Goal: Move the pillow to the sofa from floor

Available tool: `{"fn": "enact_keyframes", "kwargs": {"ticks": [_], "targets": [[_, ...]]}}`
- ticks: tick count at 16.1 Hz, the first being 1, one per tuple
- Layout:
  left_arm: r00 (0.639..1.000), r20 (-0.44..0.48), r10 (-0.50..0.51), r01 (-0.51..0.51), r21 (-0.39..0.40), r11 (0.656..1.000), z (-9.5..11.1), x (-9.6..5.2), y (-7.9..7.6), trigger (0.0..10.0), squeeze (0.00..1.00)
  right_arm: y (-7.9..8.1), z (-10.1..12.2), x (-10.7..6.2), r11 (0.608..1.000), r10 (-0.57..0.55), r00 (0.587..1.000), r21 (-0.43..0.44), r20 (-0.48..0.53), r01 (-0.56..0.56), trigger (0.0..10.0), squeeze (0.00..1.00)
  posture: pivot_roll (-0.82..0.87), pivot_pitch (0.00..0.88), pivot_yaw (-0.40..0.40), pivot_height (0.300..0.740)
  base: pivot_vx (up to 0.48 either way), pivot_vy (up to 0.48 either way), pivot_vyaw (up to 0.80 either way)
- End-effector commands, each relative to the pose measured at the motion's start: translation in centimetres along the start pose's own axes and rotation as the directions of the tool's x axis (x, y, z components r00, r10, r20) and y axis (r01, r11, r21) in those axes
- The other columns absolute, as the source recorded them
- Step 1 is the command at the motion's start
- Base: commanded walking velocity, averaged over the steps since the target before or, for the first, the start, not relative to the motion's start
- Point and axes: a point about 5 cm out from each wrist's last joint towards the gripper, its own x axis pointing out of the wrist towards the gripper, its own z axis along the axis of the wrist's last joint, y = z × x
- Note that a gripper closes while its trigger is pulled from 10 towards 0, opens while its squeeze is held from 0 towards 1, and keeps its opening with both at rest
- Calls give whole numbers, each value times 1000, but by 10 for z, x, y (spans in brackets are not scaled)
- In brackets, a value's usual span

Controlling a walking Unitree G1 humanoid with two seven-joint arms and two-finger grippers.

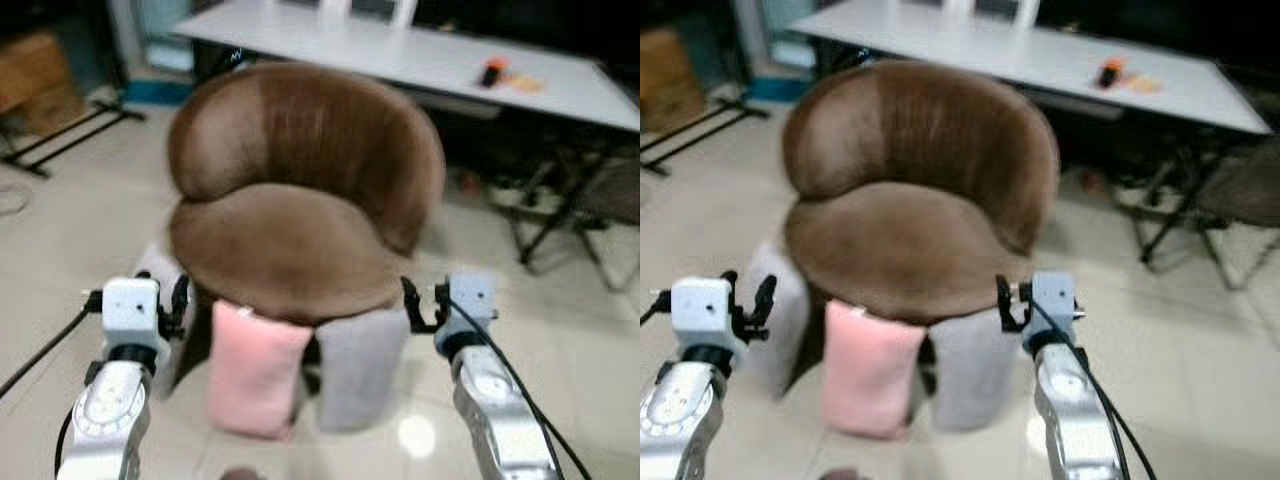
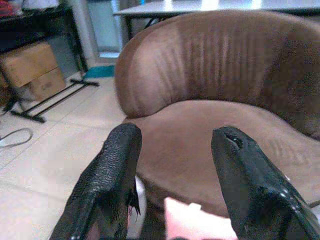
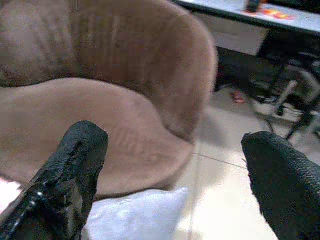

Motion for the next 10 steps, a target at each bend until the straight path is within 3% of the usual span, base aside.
{"fn": "enact_keyframes", "kwargs": {"ticks": [1, 2, 5, 7, 9, 10], "targets": [[1000, 16, -11, 12, -14, 1000, 5, 0, -7, 10000, 0, -8, -6, 0, 999, -37, 999, 1, -28, 37, 10000, 0, 28, 0, -79, 740, 0, -454, 0], [1000, 15, -20, 20, -2, 1000, 5, -2, -10, 10000, 0, -9, -4, 1, 997, -9, 1000, 77, -2, 9, 10000, 0, 28, 0, -78, 740, 0, -454, 0], [1000, -1, -17, 17, -18, 1000, 4, -3, -13, 10000, 0, -10, 2, 2, 993, -4, 1000, 119, 29, 1, 10000, 0, 27, 0, -80, 740, 0, -453, 0], [1000, -3, -12, 12, -21, 1000, 3, -3, -13, 10000, 0, -8, 2, 3, 997, 16, 999, 76, 27, -18, 10000, 0, 27, 0, -84, 740, 0, -439, 0], [1000, -4, -11, 11, -20, 1000, 2, -4, -14, 10000, 0, -6, 3, 2, 992, 44, 998, 116, 34, -48, 10000, 0, 27, 0, -90, 740, 0, -437, 0], [1000, 0, -4, 4, -23, 1000, 2, -4, -14, 10000, 0, -6, -1, 2, 988, 75, 997, 137, 9, -76, 10000, 0, 30, 0, -95, 740, 0, 0, 0]]}}
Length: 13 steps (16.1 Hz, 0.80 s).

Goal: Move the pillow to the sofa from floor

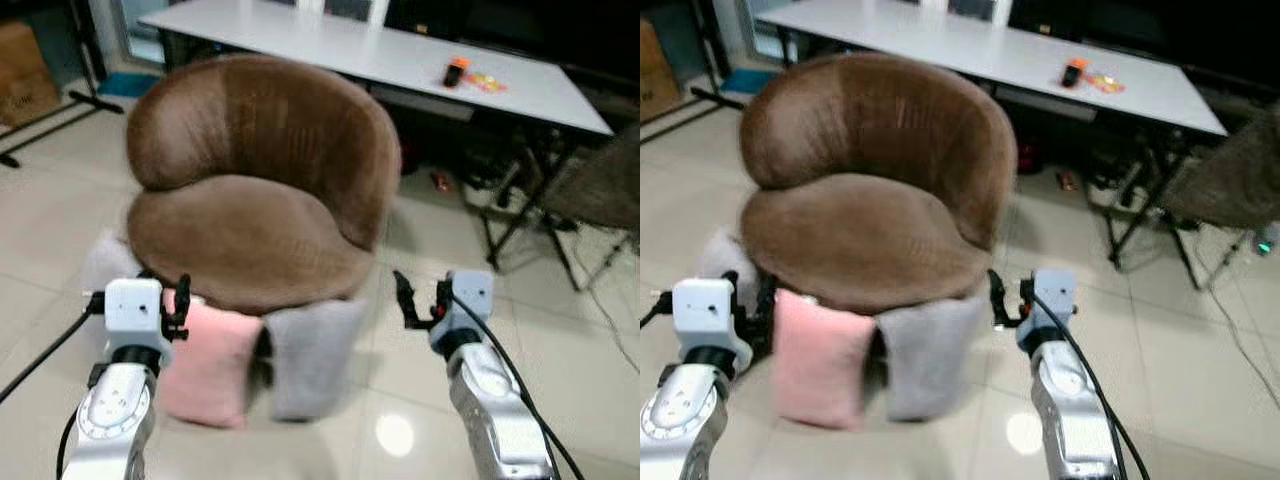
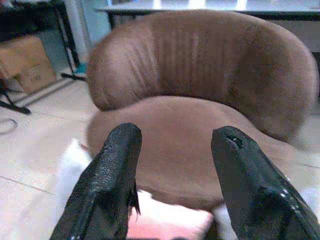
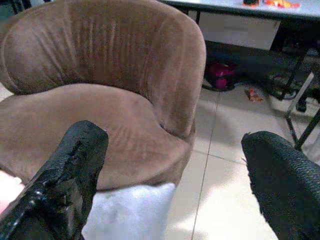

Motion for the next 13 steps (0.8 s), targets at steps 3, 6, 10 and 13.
{"fn": "enact_keyframes", "kwargs": {"ticks": [3, 6, 10, 13], "targets": [[999, 43, -29, 30, -19, 999, 7, 2, -8, 10000, 0, -10, -1, -2, 1000, 7, 1000, 20, -23, -7, 10000, 0, 36, 0, -101, 740, 0, 0, 267], [998, 47, -38, 38, -16, 999, 7, 3, -7, 10000, 0, -10, 1, 0, 999, -13, 1000, 43, -17, 14, 10000, 0, 38, 0, -103, 740, 120, 0, 533], [997, 52, -50, 51, -11, 999, 7, 3, -6, 10000, 0, -12, 0, 2, 999, -24, 999, 41, -27, 25, 10000, 0, 40, 0, -103, 740, 414, 0, 0], [997, 52, -62, 62, -11, 998, 7, 3, -7, 10000, 0, -7, -1, 3, 999, 12, 999, 33, -38, -11, 10000, 0, 39, 0, -104, 740, 439, 0, 267]]}}
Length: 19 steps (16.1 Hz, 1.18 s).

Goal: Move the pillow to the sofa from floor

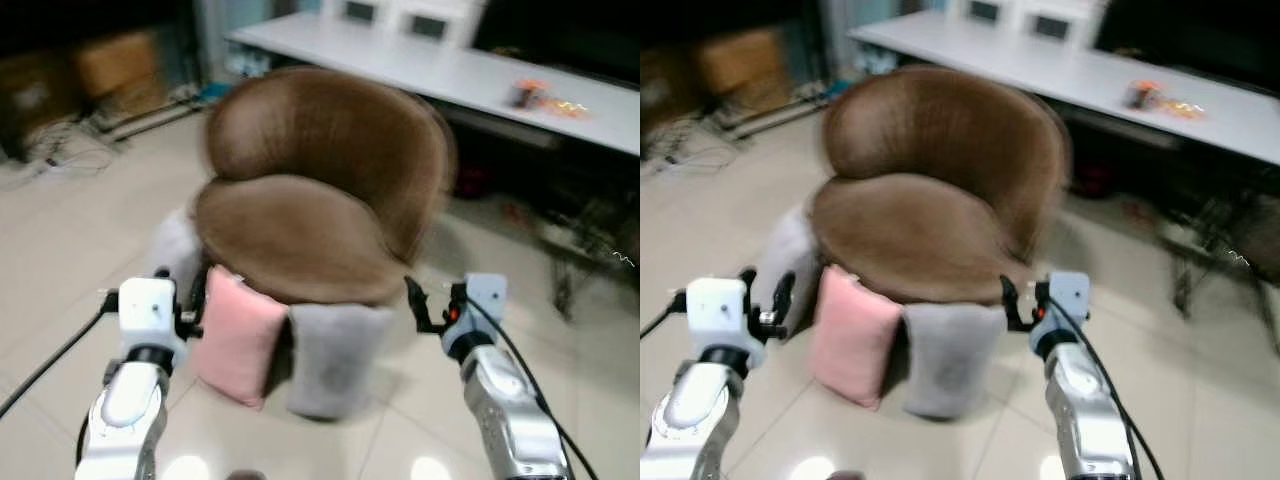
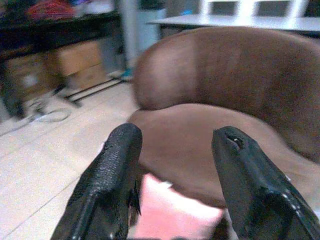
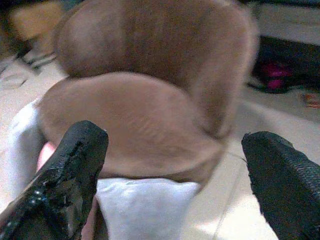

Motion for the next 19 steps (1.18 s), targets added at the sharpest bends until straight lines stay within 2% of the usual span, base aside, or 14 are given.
{"fn": "enact_keyframes", "kwargs": {"ticks": [1, 7, 11, 14, 16, 19], "targets": [[1000, 1, -13, 13, 0, 1000, 1, 0, -2, 10000, 0, 3, 5, 2, 1000, 18, 1000, -2, 8, -18, 10000, 0, 39, 0, -103, 740, 442, 0, 800], [1000, 3, -21, 21, 13, 1000, -1, -1, -2, 10000, 0, 4, 3, 5, 999, 31, 999, -7, -7, -31, 10000, 0, 44, 0, -112, 740, 439, 0, 0], [999, 5, -47, 46, 66, 997, -2, -4, -2, 10000, 0, 6, 0, 4, 997, 75, 997, -17, -35, -76, 10000, 0, 45, 0, -101, 740, 433, 0, 0], [998, 11, -63, 62, 77, 995, -3, -1, 0, 10000, 0, 7, -8, -5, 988, 153, 985, -15, -79, -155, 10000, 0, 22, 0, -30, 740, 112, 0, 0], [996, 23, -84, 82, 91, 992, 0, 4, 4, 10000, 0, 4, -6, -9, 995, 103, 993, 16, -49, -103, 10000, 0, 2, 0, 47, 740, 0, 0, 0], [994, 38, -107, 103, 90, 991, 4, 9, 2, 10000, 0, 4, -4, -14, 996, 74, 997, 45, -12, -73, 10000, 0, -16, 0, 73, 740, 0, 0, 0]]}}
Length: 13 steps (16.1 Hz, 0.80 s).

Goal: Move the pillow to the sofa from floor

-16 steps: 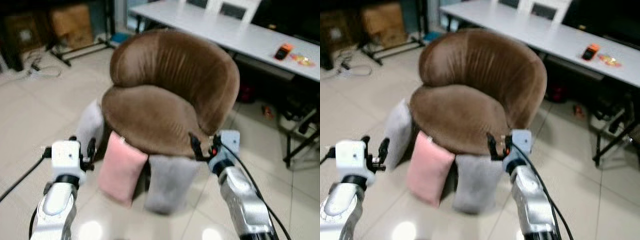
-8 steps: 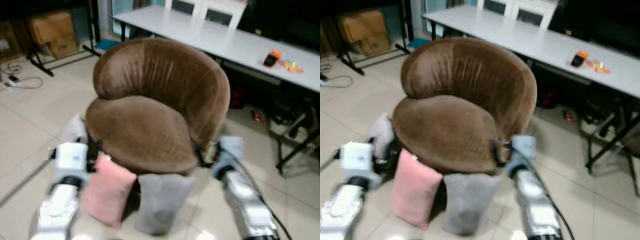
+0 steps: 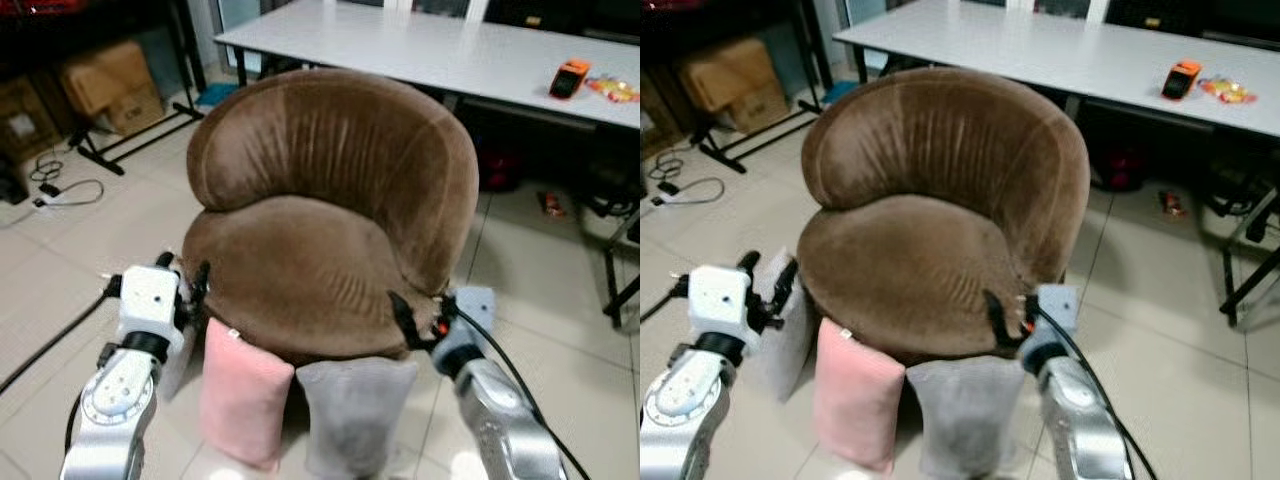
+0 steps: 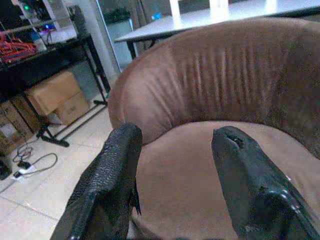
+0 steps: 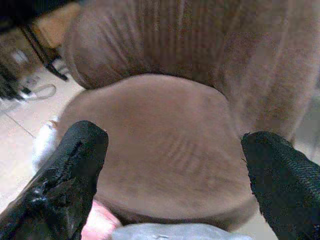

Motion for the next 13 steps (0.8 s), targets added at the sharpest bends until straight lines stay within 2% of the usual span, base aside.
{"fn": "enact_keyframes", "kwargs": {"ticks": [1, 4, 7, 13], "targets": [[1000, 9, -9, 9, -11, 1000, 0, 1, -1, 10000, 0, -3, 5, -4, 1000, -22, 999, 15, 30, 22, 10000, 0, -21, 0, 67, 740, 0, 0, 0], [1000, 7, 20, -20, -27, 999, -2, 0, -3, 10000, 0, 2, 7, -3, 1000, -6, 1000, -4, 28, 6, 10000, 0, -17, 0, 25, 721, 0, 0, 0], [1000, -2, 1, -1, -44, 999, -2, -4, -7, 10000, 0, -4, 7, 0, 999, -49, 999, -6, 23, 49, 10000, 0, -9, 0, -6, 691, 0, 0, 0], [1000, -3, 27, -27, -22, 999, -2, -8, -5, 10000, 0, -3, 10, 3, 999, -43, 999, -19, 20, 43, 10000, 0, -2, 0, -33, 641, 0, 0, 0]]}}
